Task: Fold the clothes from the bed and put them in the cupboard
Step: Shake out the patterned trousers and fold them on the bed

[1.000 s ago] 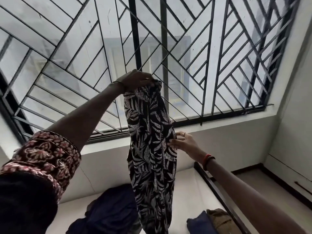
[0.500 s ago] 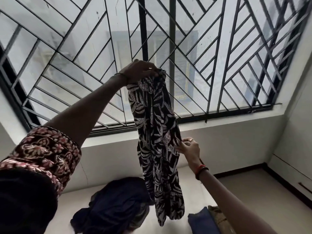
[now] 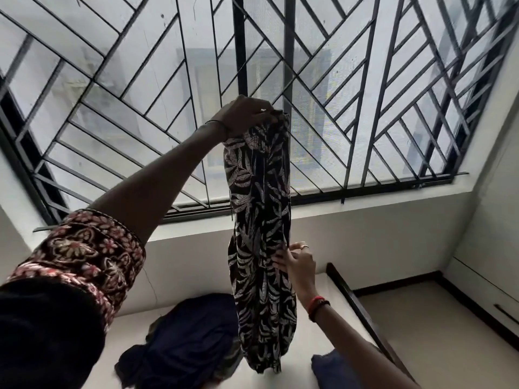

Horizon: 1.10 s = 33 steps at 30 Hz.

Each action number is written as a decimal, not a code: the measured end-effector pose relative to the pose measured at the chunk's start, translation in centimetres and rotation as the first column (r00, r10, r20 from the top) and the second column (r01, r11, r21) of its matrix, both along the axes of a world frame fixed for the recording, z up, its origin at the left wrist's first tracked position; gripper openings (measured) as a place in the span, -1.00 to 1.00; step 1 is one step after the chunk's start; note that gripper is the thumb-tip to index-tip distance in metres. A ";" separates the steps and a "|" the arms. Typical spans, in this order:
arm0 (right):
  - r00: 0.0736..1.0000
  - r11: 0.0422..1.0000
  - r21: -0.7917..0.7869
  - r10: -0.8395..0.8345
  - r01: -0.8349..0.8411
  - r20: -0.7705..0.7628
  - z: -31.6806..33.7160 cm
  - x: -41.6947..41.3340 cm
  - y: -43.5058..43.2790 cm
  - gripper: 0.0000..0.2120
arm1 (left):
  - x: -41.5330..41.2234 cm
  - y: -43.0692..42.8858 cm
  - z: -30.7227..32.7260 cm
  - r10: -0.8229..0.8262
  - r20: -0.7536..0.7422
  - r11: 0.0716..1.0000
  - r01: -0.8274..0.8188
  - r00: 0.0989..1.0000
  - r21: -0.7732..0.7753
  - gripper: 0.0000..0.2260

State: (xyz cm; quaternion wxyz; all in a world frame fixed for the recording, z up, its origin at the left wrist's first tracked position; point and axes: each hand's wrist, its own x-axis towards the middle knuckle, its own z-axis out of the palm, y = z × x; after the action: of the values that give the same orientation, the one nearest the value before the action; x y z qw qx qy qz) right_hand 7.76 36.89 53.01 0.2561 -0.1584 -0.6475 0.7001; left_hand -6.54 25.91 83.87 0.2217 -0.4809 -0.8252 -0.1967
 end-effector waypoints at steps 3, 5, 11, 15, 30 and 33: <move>0.998 0.997 0.064 -0.046 0.043 0.050 -0.5 -1.0 -0.1 -0.81 | 0.6 0.4 0.4 -0.020 -0.001 1.000 0.020 1.000 0.010 -0.71; 0.990 0.981 0.175 -0.102 0.084 0.098 -0.4 -1.6 0.0 -0.77 | 0.8 0.6 0.6 -0.029 -0.004 0.999 0.029 1.000 0.020 -0.73; 0.986 0.970 0.214 -0.139 0.118 0.087 0.9 -2.8 0.1 -0.60 | 0.9 0.6 1.2 -0.035 -0.020 0.999 0.035 0.999 0.034 -0.72; 0.983 0.964 0.217 -0.174 0.157 0.064 1.5 -3.8 0.0 -0.56 | 1.1 0.6 1.3 -0.028 -0.010 0.997 0.029 1.000 0.065 -0.62; 0.980 0.927 0.333 -0.194 0.173 0.033 1.5 -4.2 6.0 -0.79 | -1.3 -2.7 0.5 0.023 0.013 0.990 -0.025 1.000 0.141 -0.78; 0.989 0.902 0.414 -0.146 0.124 0.020 1.7 -3.6 7.0 -0.83 | -1.7 -3.2 0.3 0.034 0.046 0.988 -0.040 0.998 0.148 -0.76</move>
State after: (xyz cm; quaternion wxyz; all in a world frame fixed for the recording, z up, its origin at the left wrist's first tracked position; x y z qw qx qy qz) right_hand 4.17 43.86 54.75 0.3152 -0.1629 -0.7741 0.5243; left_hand -8.21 22.68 84.18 0.2424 -0.4432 -0.8216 -0.2641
